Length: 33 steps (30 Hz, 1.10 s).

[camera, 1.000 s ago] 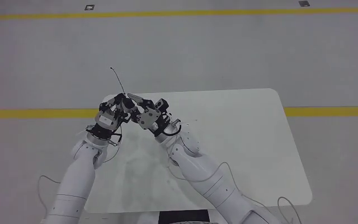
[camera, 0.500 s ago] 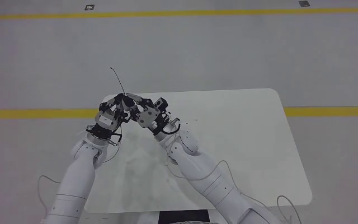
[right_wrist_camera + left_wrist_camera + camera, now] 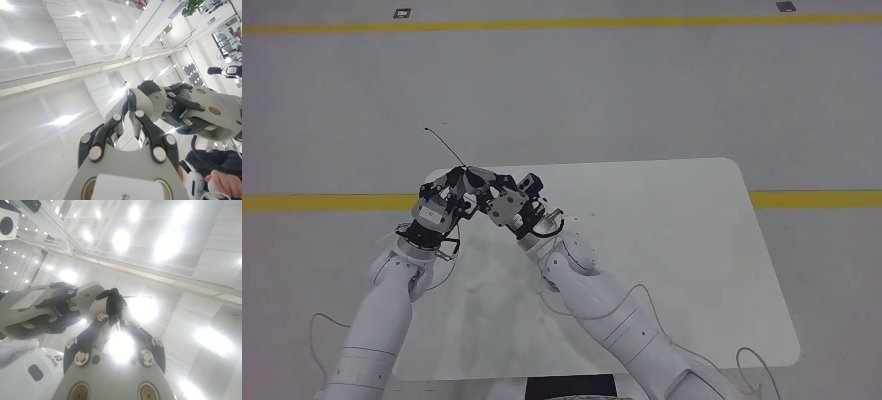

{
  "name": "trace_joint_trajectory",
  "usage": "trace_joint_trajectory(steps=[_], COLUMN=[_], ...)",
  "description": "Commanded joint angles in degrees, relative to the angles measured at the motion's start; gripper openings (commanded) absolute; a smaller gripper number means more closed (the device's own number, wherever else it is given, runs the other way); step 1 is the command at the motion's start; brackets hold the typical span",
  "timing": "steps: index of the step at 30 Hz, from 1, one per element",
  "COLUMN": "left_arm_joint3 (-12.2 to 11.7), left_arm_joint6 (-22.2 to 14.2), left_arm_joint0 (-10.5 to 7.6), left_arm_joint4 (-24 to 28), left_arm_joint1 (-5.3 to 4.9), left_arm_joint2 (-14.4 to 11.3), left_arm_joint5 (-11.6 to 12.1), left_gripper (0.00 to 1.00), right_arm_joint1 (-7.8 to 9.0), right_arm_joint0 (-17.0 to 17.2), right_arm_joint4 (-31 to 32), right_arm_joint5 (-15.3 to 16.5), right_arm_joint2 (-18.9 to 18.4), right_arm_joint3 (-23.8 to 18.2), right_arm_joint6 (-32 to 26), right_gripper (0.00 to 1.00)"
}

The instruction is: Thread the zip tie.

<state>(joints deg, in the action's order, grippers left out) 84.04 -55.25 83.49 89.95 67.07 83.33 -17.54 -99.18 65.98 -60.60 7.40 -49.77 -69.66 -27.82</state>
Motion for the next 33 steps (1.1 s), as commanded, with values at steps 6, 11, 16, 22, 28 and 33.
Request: trace_joint_trajectory(steps=[6, 11, 16, 22, 28, 33], left_arm_joint3=[0.0, 0.0, 0.0, 0.0, 0.0, 0.0], left_arm_joint6=[0.0, 0.0, 0.0, 0.0, 0.0, 0.0], left_arm_joint0=[0.00, 0.00, 0.00, 0.00, 0.00, 0.00], left_arm_joint4=[0.0, 0.0, 0.0, 0.0, 0.0, 0.0], left_arm_joint1=[0.00, 0.00, 0.00, 0.00, 0.00, 0.00], left_arm_joint2=[0.0, 0.0, 0.0, 0.0, 0.0, 0.0], left_arm_joint5=[0.0, 0.0, 0.0, 0.0, 0.0, 0.0], left_gripper=[0.00, 0.00, 0.00, 0.00, 0.00, 0.00], right_arm_joint1=[0.10, 0.39, 0.63, 0.89, 1.06, 1.10], right_arm_joint0=[0.0, 0.7, 1.3, 2.0, 2.5, 2.9], right_arm_joint4=[1.4, 2.4, 3.2, 4.0, 4.4, 4.4], right_arm_joint5=[-0.2, -0.5, -0.9, -1.2, -1.3, -1.3], right_arm_joint2=[-0.7, -1.7, -2.5, -3.3, -4.0, -4.4], right_arm_joint3=[0.6, 0.3, -0.1, -0.7, -1.2, -1.5], right_arm_joint6=[0.0, 0.0, 0.3, 0.7, 1.2, 2.8], right_gripper=[0.00, 0.00, 0.00, 0.00, 0.00, 0.00])
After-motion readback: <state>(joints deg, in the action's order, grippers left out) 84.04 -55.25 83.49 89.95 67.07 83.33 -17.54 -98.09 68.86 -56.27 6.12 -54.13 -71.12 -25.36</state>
